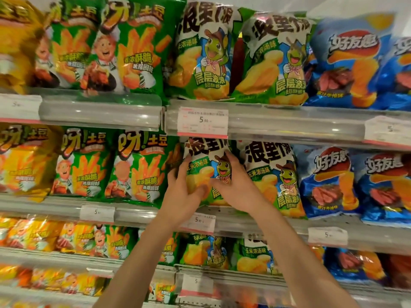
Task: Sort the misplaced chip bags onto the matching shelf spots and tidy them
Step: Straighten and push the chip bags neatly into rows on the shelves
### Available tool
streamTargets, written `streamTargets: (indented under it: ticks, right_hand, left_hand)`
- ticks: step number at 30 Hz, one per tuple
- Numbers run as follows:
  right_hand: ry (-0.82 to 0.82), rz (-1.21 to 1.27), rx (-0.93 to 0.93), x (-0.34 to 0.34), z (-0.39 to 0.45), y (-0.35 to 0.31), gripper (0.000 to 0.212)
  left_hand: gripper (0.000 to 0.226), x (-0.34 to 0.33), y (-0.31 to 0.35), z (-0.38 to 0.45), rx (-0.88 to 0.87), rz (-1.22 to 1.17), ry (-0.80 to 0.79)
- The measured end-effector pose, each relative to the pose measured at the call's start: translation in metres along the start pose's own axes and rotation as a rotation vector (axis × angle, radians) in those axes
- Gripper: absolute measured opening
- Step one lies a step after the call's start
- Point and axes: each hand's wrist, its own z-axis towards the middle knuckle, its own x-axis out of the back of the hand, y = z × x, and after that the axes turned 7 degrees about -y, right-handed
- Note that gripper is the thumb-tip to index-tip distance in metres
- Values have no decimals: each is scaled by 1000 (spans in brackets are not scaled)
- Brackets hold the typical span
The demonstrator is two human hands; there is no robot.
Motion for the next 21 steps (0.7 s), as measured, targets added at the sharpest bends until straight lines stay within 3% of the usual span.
streamTargets:
  ticks: [7, 16, 21]
  right_hand:
    - [-19, -91, -14, -5, -3, 6, 96]
    - [15, 27, 32, 5, 20, 2, 98]
    - [16, 30, 51, 2, 21, 5, 100]
  left_hand:
    - [83, -3, -2, 1, -19, -48, -23]
    - [70, -6, 5, 38, -126, 23, 175]
    - [76, -8, 7, 52, -141, 18, 193]
